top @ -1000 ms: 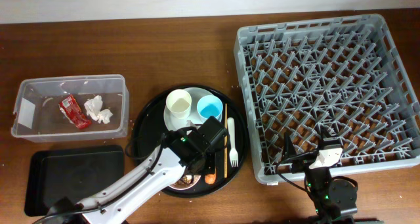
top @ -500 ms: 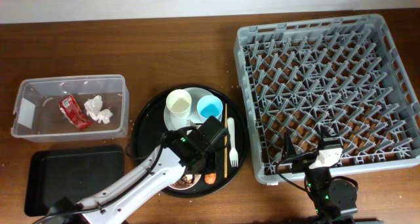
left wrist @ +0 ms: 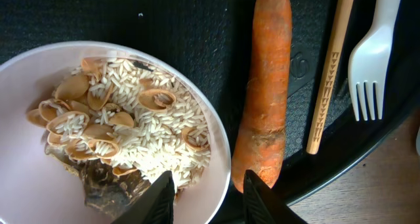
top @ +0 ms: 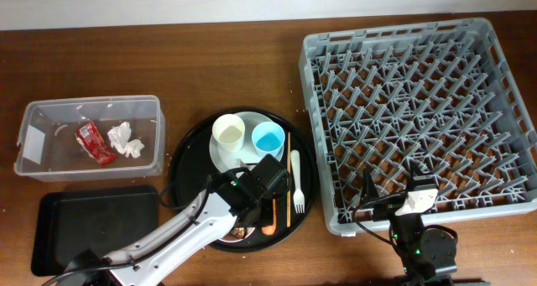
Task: Sort waste into correct bins and load items into the dishwasher rack
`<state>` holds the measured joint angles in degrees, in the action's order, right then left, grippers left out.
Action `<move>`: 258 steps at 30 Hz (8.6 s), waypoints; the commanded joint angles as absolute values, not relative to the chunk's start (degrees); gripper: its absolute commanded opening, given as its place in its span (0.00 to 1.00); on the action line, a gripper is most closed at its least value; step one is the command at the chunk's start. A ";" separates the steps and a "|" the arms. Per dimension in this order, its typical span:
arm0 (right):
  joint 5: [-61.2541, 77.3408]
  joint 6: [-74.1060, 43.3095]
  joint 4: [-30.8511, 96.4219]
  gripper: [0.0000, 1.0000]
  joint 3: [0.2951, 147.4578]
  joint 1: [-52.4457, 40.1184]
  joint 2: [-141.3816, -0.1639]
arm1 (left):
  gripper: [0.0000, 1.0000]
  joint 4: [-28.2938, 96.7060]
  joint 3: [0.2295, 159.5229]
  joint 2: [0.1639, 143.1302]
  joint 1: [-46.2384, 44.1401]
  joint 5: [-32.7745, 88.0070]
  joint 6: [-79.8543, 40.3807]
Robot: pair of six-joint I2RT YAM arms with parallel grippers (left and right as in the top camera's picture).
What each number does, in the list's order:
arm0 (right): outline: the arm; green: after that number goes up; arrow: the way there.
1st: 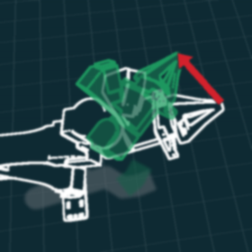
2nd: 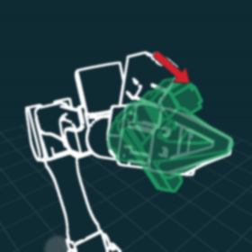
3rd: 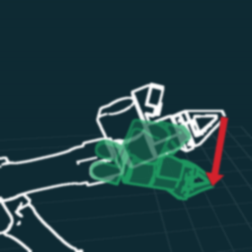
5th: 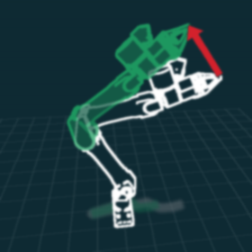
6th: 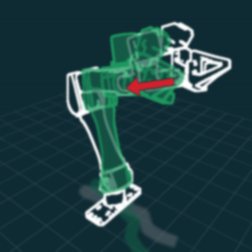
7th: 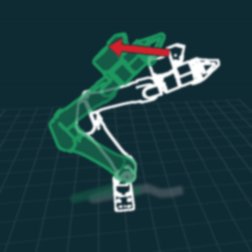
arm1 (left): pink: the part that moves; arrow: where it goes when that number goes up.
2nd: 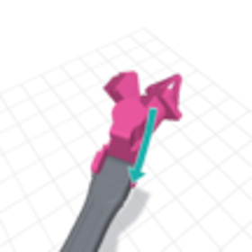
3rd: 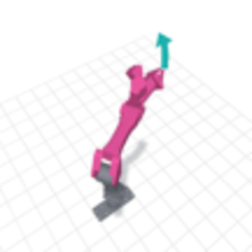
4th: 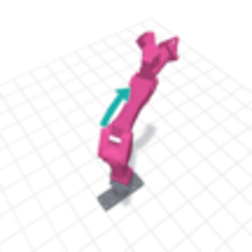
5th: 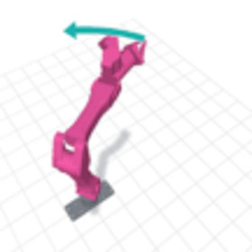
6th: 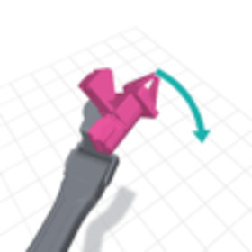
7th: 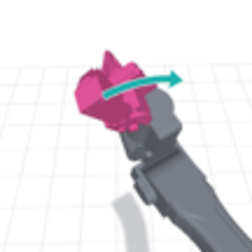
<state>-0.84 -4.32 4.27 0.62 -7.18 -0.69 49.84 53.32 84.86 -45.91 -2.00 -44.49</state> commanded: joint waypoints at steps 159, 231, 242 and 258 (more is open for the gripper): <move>-1.10 -4.58 4.58 0.99 0.32 -7.49 -0.36 | 0.00 69.23 66.67 66.30 0.73 -11.33 -22.98; -1.10 -4.58 4.58 0.99 0.32 -7.49 -0.36 | 0.00 60.18 41.28 66.74 67.48 79.50 24.12; -1.10 -4.58 4.58 0.99 0.32 -7.49 -0.36 | 0.00 71.81 41.30 66.78 71.44 80.95 30.44; -1.10 -4.58 4.58 0.99 0.32 -7.49 -0.36 | 0.00 71.83 41.30 68.14 72.29 85.23 28.69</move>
<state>-0.82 -4.32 4.29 0.62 -7.18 -0.69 69.19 40.97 67.94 72.10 82.26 26.94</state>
